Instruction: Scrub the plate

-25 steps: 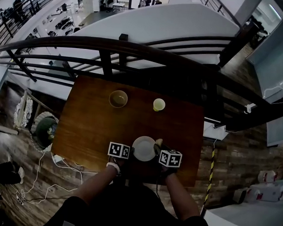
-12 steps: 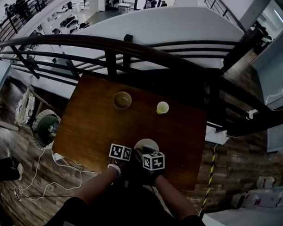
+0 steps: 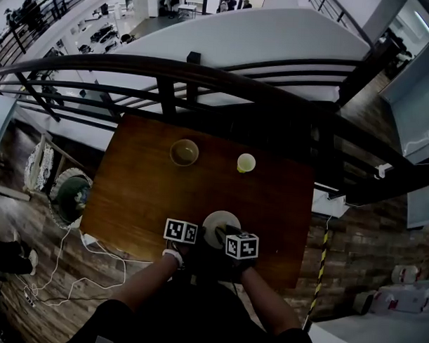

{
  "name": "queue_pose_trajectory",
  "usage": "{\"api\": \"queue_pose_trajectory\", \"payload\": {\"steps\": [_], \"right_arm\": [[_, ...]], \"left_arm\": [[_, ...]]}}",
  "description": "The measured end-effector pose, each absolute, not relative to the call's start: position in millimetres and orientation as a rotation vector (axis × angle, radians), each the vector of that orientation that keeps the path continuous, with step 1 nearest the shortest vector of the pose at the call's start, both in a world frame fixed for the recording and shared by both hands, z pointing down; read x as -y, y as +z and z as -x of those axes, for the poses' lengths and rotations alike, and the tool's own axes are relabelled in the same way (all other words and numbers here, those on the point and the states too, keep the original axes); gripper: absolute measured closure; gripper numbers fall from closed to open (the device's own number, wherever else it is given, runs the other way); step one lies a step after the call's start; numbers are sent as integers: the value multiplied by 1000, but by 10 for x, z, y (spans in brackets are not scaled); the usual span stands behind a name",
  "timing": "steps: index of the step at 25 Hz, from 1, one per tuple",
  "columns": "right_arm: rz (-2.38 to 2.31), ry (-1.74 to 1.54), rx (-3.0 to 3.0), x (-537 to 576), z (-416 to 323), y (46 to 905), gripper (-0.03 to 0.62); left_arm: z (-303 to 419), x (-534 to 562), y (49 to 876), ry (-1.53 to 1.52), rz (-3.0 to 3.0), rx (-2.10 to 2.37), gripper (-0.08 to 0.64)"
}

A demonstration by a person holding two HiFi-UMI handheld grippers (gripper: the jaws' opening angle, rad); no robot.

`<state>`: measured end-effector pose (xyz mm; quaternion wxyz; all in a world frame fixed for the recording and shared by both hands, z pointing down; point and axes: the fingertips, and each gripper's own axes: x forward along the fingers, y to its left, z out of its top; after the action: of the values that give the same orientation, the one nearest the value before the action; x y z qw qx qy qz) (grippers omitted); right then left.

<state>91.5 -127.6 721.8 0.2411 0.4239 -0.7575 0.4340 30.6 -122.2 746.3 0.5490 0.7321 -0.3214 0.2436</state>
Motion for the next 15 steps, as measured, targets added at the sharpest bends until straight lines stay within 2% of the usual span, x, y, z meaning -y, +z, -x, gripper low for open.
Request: {"api": "queue_pose_trajectory", "payload": {"steps": [15], "right_arm": [[-1515,1196,1912,1322,-1844,7070,443]], "left_arm": [[-296,1314,7538,594,-1730,762,495]]}}
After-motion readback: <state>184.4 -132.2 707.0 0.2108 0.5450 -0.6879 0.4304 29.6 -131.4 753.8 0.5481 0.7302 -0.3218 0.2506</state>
